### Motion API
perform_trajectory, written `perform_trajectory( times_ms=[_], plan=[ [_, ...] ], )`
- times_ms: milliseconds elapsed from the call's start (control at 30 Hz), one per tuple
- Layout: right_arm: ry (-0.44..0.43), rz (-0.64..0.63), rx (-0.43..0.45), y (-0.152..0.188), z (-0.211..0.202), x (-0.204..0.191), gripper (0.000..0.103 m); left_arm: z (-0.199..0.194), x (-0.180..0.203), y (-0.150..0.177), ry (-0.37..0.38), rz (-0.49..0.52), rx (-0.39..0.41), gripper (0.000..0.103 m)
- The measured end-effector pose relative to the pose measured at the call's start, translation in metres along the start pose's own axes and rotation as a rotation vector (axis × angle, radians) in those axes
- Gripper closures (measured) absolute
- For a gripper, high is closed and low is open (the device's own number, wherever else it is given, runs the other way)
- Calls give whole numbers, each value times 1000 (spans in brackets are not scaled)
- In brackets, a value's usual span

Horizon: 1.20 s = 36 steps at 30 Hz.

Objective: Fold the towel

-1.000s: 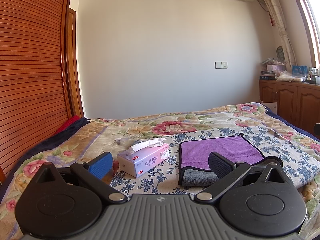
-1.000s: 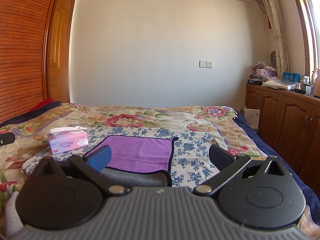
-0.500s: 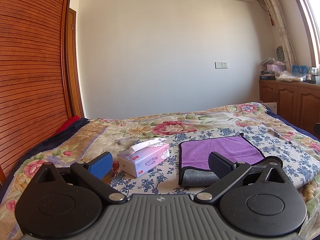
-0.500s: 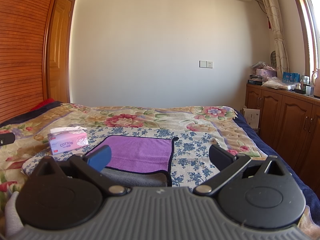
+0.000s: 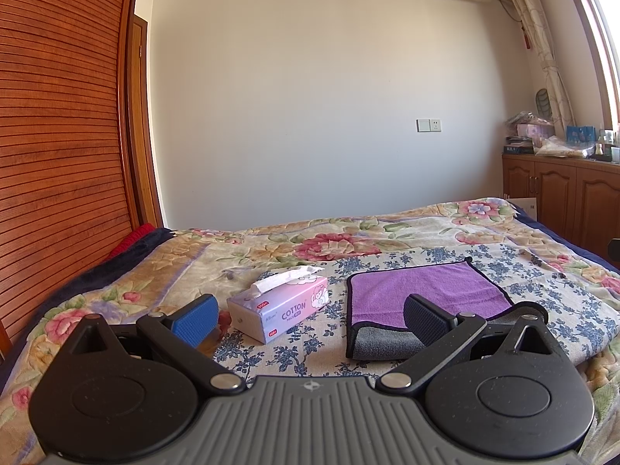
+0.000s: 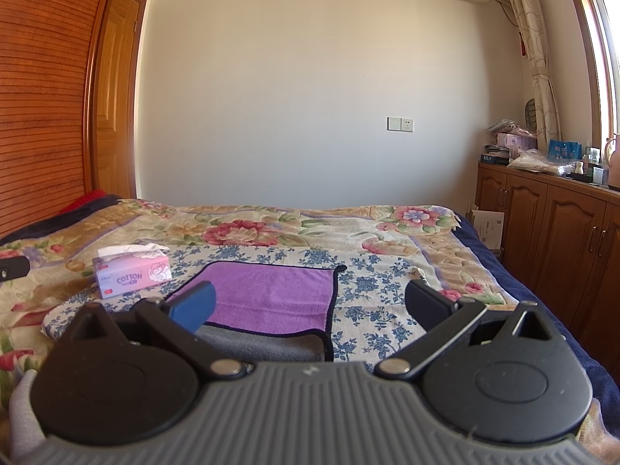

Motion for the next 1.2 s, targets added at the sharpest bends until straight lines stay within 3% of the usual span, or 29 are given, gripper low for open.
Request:
perform_trajectory(
  times_ms=[333, 1200],
  plan=[
    [-10, -6, -11, 2, 1, -3, 0, 2, 0, -1, 2, 2, -10, 0],
    [-60, -41, -63, 5, 26, -13, 0, 42, 6, 3, 46, 25, -123, 0]
  ],
)
Point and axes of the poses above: each gripper's, at about its wrist camera, not at the fingertips, and z roughly the way its jaws point, x to its right, y to its underside, the point moved 1 cm from there along z, roughly the way its jaws point, and after that the axes turned 11 degrees about y, right-handed, at the moved point
